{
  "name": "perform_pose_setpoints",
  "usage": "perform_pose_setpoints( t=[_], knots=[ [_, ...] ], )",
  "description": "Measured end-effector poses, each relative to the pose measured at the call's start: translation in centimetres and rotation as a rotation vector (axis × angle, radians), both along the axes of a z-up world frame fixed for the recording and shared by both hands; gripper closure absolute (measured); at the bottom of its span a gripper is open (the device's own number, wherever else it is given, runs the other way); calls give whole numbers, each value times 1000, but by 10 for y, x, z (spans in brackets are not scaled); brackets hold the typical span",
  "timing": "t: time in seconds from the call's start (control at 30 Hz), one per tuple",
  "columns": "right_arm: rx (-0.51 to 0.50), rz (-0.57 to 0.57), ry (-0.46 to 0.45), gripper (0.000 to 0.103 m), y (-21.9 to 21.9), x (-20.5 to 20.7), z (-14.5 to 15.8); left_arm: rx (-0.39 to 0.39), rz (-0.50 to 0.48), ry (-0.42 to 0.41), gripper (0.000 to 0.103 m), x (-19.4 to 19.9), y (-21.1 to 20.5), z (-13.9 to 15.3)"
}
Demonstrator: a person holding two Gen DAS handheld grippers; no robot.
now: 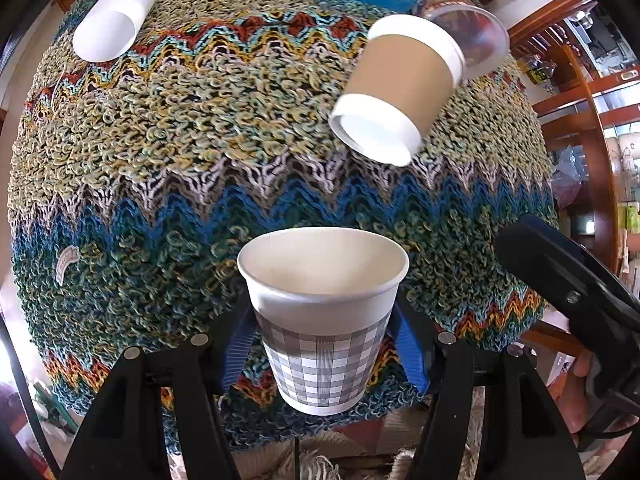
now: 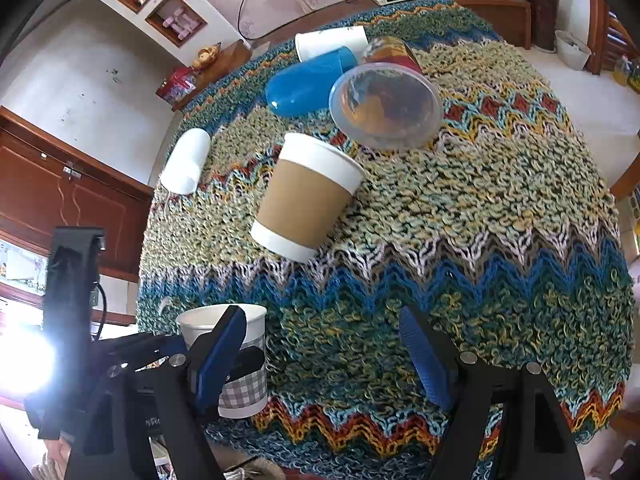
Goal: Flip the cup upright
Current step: 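Carry the upright plaid cup in the left tool toward the right tool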
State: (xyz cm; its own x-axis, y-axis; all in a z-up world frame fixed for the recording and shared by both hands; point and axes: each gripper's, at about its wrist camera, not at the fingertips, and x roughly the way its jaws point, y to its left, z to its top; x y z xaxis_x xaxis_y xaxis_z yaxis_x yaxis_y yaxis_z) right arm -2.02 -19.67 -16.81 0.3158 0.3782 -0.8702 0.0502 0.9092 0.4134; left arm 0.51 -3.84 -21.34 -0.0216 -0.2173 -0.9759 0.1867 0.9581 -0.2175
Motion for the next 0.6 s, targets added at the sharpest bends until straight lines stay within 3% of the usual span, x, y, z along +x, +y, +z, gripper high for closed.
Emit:
perform_pose_setpoints(
  t=[0.23, 0.4, 0.6],
  knots=[
    [-18, 1, -23, 23, 4, -13, 6, 0, -4, -15, 37, -20, 2, 5],
    [-44, -10, -76, 23, 1, -20, 22, 13, 1, -68, 37, -25, 13, 36],
    [-33, 4, -61, 23, 6, -18, 19, 4, -9, -67, 36, -31, 11, 30]
  ],
)
